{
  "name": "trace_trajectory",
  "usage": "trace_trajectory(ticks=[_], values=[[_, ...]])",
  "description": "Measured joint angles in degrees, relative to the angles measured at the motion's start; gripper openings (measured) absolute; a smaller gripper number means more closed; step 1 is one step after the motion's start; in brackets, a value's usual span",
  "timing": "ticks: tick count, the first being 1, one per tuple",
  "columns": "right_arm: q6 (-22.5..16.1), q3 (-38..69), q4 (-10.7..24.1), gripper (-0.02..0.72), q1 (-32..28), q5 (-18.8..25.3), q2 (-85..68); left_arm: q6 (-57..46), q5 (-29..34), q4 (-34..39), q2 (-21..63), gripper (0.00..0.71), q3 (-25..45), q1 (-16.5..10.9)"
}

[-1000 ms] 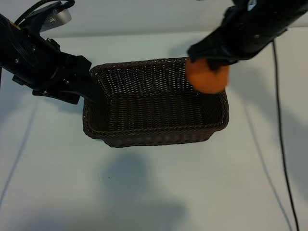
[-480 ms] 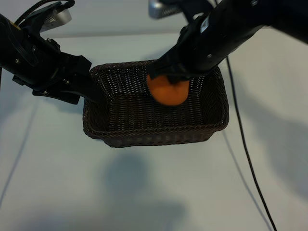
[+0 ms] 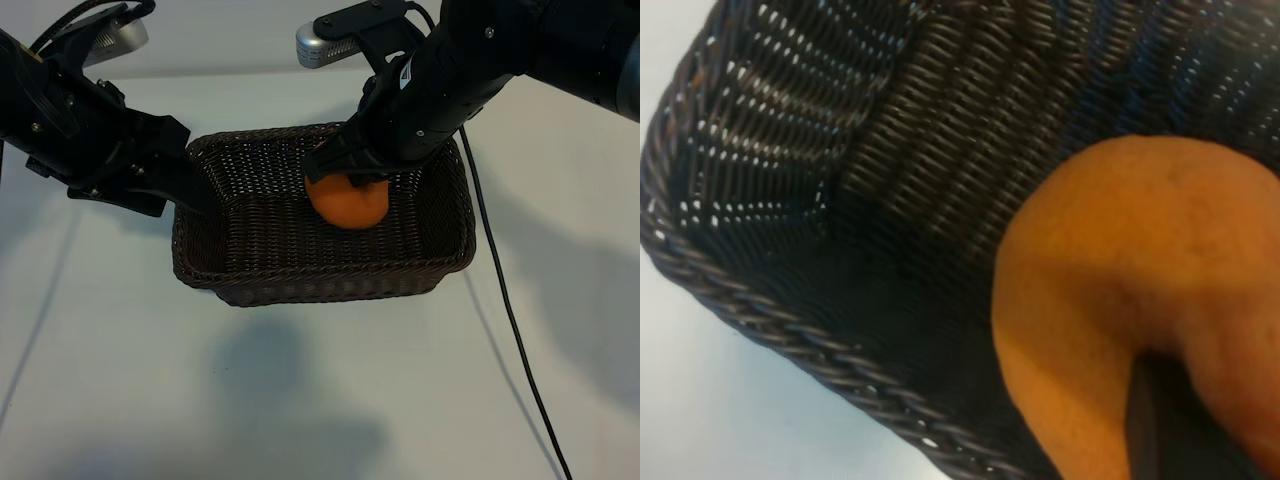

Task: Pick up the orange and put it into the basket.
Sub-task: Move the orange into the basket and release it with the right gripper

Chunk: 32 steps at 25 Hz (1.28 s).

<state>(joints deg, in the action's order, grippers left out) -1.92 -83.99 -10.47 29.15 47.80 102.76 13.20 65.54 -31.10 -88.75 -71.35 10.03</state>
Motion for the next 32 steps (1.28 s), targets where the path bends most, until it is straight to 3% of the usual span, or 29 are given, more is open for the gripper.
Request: trace_trajectory(ticks=[32], values=[[0.60,0.00,1.81,0.074,0.01,-5.07,7.53,0.20,0.00,0.00,0.00,0.567,0.00,0.00]])
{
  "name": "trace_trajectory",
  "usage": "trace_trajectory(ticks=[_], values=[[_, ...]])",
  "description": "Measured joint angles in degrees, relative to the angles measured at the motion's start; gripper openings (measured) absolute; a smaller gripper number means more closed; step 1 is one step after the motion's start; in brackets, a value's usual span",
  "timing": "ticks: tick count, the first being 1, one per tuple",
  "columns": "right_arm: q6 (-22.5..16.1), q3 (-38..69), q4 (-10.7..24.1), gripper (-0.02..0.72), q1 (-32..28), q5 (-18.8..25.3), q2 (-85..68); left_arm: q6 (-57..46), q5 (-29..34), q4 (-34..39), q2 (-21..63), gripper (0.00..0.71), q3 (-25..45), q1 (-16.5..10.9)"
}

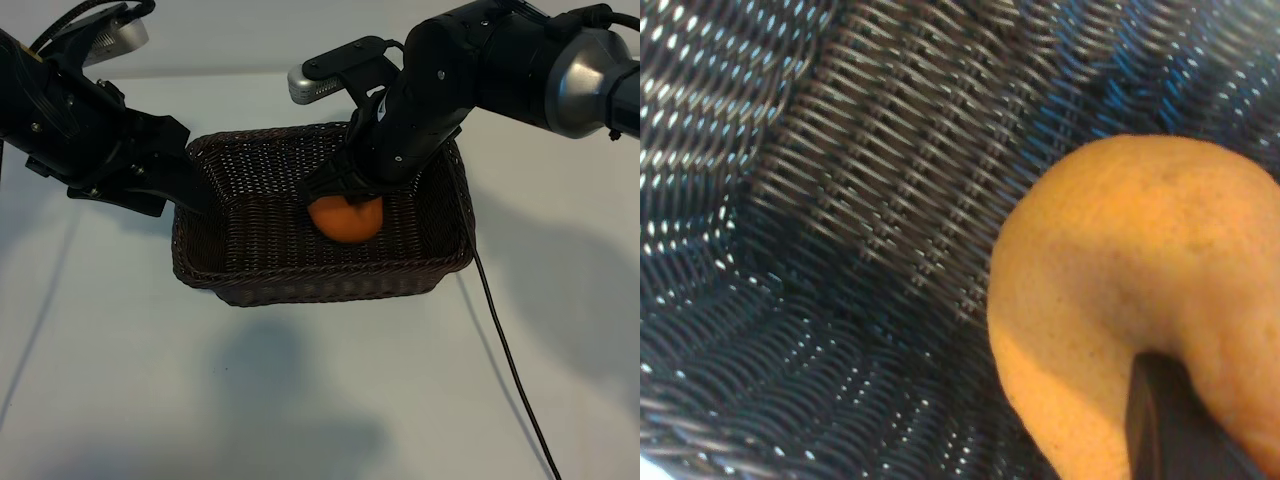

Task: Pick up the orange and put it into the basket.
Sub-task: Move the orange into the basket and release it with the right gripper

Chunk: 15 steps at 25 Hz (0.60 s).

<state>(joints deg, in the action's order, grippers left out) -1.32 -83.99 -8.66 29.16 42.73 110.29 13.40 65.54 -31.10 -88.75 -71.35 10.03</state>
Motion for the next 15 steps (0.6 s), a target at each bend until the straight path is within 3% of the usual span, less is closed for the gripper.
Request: trace_trajectory(ticks=[15], values=[[0.71,2.54,2.15,0.074,0.00,-3.34,0.00,-0.05,0.00,0.00,0.00,0.567,0.00,0.00]])
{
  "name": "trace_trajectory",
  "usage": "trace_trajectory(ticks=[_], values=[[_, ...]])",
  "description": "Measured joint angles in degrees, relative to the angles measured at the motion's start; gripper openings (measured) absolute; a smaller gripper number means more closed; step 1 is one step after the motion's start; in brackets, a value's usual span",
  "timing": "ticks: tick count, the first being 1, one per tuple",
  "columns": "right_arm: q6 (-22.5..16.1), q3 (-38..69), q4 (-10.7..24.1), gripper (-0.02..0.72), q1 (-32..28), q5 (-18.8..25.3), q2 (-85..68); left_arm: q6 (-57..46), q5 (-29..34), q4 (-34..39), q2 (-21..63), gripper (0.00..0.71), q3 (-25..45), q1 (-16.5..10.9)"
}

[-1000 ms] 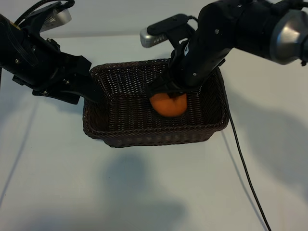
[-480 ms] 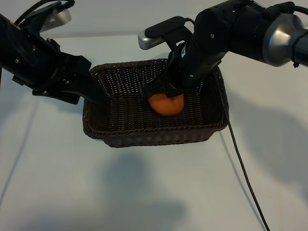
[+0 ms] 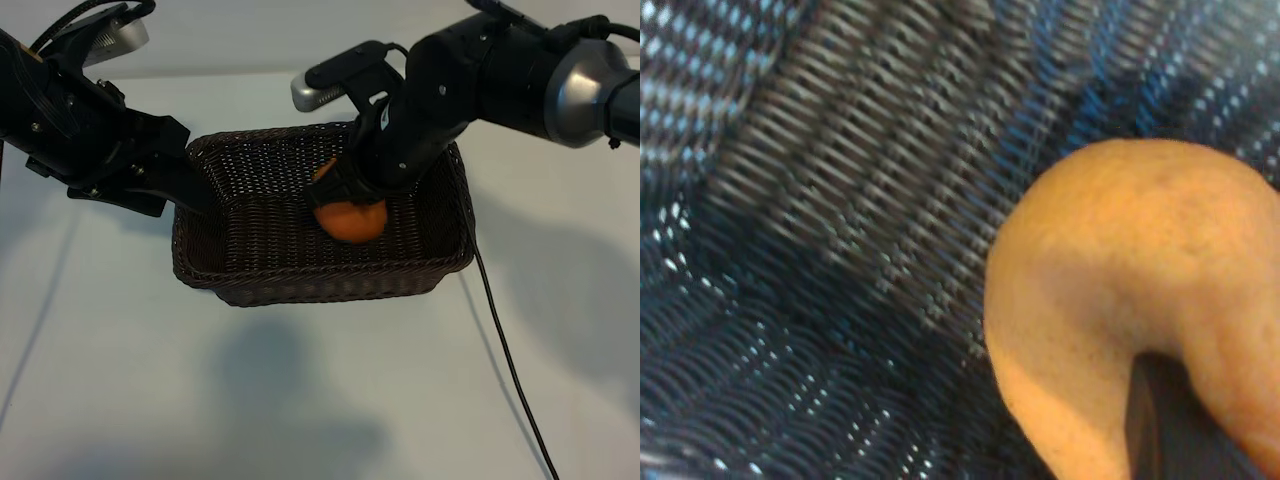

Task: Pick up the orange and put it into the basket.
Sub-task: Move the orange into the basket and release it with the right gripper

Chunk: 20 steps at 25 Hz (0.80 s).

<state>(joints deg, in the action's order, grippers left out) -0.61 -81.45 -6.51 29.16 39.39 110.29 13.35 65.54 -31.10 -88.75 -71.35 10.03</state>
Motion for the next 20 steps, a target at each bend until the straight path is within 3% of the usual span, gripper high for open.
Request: trace_trajectory(ticks=[12,15,20], values=[[0.00,0.08,0.58,0.093,0.00,0.47,0.00,-0.11,0.00,0.00,0.00,0.567,0.00,0.00],[0.00,0.08,0.58,0.185,0.00,0.90,0.00,-0.11,0.00,0.00,0.00,0.567,0.00,0.00],[-0.11,0.08,0.58,0.448,0.00,1.32,0.00,-0.11,0.00,0.00,0.00,0.567,0.00,0.00]])
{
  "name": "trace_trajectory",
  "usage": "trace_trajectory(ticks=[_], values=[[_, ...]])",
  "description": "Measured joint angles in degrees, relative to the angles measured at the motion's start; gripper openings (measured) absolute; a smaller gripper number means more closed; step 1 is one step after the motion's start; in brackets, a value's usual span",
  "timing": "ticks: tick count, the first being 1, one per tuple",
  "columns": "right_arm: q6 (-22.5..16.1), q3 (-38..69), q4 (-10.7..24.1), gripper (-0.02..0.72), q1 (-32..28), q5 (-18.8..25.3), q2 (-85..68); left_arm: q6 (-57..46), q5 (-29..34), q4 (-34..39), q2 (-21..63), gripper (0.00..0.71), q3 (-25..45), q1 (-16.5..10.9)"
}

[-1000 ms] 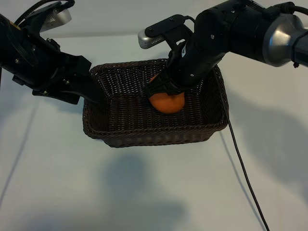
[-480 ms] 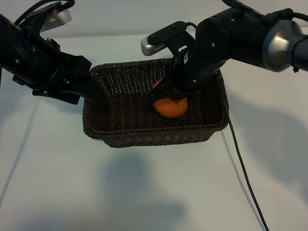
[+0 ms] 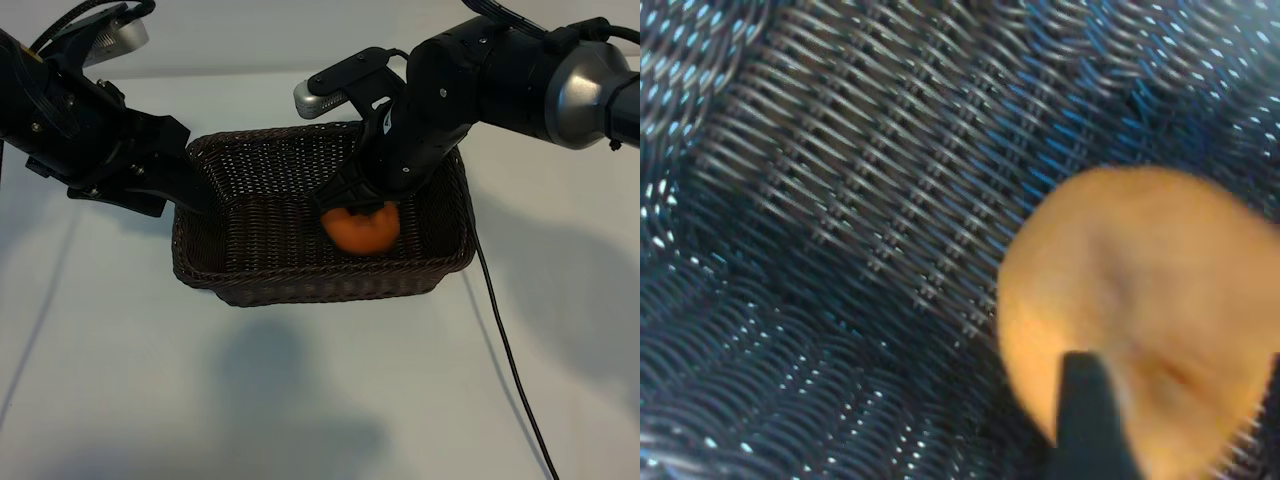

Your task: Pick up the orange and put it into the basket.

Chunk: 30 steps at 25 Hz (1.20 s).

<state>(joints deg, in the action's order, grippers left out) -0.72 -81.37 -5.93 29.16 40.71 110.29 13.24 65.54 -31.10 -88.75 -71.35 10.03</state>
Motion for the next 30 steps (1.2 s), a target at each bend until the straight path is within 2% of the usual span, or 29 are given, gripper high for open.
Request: trace_trajectory(ticks=[3,5,12,19,27,30], values=[[0.00,0.00,0.04,0.553,0.00,1.18,0.00,0.00,0.00,0.00,0.00,0.567,0.00,0.00],[0.00,0.00,0.04,0.577,0.00,1.70,0.00,0.00,0.00,0.00,0.00,0.567,0.00,0.00],[-0.06,-0.23,0.17,0.552,0.00,3.44,-0.72,0.00,0.00,0.00,0.00,0.567,0.00,0.00],[-0.24,-1.39,3.22,0.549,0.00,8.06,-7.90,0.00,0.00,0.00,0.00,0.567,0.00,0.00],[-0.25,-1.39,5.37,0.548,0.00,16.18,-16.54,0.18,0.00,0.00,0.00,0.567,0.00,0.00],[-0.25,-1.39,5.93,0.548,0.00,16.85,-19.31,0.18,0.00,0.00,0.00,0.567,0.00,0.00]])
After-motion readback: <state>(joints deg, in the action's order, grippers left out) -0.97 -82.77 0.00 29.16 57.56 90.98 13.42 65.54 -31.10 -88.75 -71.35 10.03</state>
